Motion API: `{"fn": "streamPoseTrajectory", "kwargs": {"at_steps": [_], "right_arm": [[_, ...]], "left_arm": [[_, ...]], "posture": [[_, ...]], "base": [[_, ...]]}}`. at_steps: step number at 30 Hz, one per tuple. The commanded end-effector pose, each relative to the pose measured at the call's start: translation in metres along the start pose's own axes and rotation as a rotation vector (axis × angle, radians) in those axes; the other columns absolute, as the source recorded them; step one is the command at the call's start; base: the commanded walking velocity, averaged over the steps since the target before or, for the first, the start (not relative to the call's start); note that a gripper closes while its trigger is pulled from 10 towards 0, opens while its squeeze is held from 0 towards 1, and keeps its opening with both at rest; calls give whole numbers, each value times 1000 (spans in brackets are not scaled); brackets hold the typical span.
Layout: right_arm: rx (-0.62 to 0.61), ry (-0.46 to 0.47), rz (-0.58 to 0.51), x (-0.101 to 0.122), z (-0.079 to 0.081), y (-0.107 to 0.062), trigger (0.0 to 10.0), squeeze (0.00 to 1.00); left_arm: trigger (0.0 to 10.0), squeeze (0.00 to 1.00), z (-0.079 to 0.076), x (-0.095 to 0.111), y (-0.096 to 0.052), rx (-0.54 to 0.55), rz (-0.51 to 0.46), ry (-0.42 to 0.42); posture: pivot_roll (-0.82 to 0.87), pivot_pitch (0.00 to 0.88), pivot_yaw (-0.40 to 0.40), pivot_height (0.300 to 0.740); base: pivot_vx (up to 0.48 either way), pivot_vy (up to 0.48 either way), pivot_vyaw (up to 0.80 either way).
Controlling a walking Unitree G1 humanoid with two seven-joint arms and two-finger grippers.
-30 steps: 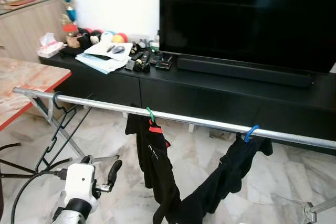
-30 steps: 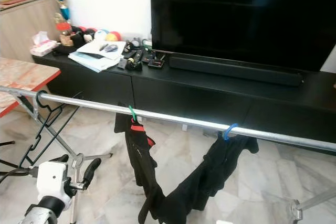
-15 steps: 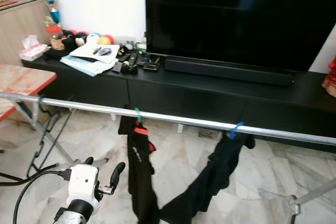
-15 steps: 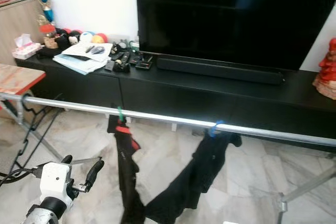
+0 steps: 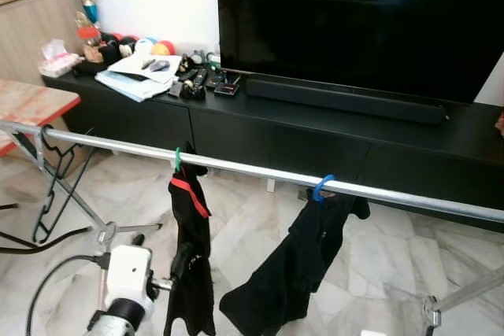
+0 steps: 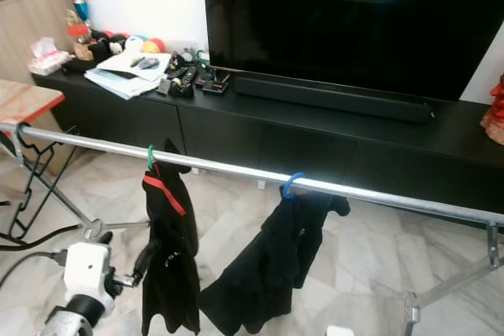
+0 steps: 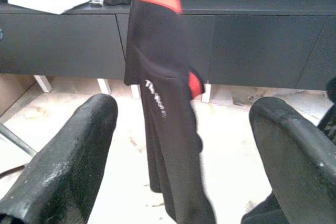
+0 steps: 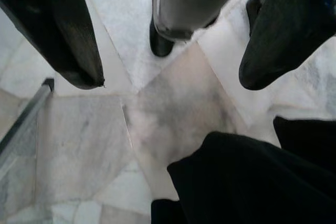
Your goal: Hang hanger
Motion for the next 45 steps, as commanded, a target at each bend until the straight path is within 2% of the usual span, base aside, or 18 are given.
{"fn": "streamPoseTrajectory", "kwargs": {"at_steps": [1, 4, 9, 16, 21, 22, 26, 31, 34, 38, 39, 41, 45], "right_arm": [[7, 0, 1, 1, 7, 1, 10000, 0], [15, -2, 1, 2, 15, 1, 10000, 0], [18, -3, -1, 4, 19, 1, 10000, 0], [14, -3, -8, 8, 17, 2, 10000, 0], [-12, -1, -10, 3, -10, 0, 10000, 0], [-12, -1, -10, 3, -10, 0, 10000, 0], [-34, 2, -3, -4, -36, -4, 10000, 0], [-37, 2, -1, -6, -42, -6, 10000, 0], [-32, 0, 2, -6, -39, -5, 10000, 0], [-13, -9, 5, -4, -15, -2, 10000, 0], [-13, -9, 5, -4, -15, -2, 10000, 0], [4, -13, 4, 0, 5, 0, 10000, 0], [25, -18, 4, 3, 28, 1, 10000, 0]], "left_arm": [[10000, 0, 4, 4, -1, 10, -7, 8], [10000, 0, 6, 4, -1, 9, -1, 3], [10000, 0, 9, 5, -1, 13, 6, 3], [10000, 0, 10, 5, 0, 11, 9, 0], [10000, 0, 9, 5, 0, 7, 11, -7], [10000, 0, 9, 5, 0, 7, 11, -7], [10000, 0, 9, 5, 0, 5, 11, -9], [10000, 0, 10, 6, 0, 4, 9, -11], [10000, 0, 10, 6, 0, 2, 8, -9], [10000, 0, 9, 6, 1, -3, 4, -12], [10000, 0, 9, 6, 1, -3, 4, -12], [10000, 0, 9, 8, 1, -6, -3, -16], [10000, 0, 12, 10, 0, -6, -2, 2]], "posture": [[114, 12, -4, 740], [114, 14, -5, 740], [113, 14, -3, 740], [113, 14, -3, 740], [113, 10, -3, 740], [113, 10, -3, 740], [114, 9, -3, 740], [114, 9, -3, 740], [113, 5, 0, 740], [113, 5, 0, 740], [113, 5, 0, 740], [113, 13, -1, 740], [114, 16, -1, 740]], "base": [[0, 0, 0], [0, 0, 0], [0, 0, 0], [69, 0, 0], [249, 0, 0], [247, 0, 0], [250, 0, 0], [253, 0, 0], [254, 0, 0], [127, 0, 0], [0, 0, 0], [0, 0, 0], [0, 0, 0]]}}
Point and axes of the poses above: a point about 5 cm out from each wrist's last joint towards the gripper, its own y axis pointing out of the wrist towards the gripper, its own x axis along the axis of the wrist's last joint, z = x × y, the point moved 1 cm from there along y, pointing out of the wrist towards the gripper, and after that the axes turned 11 degrees about -y, right-handed, at the moved point
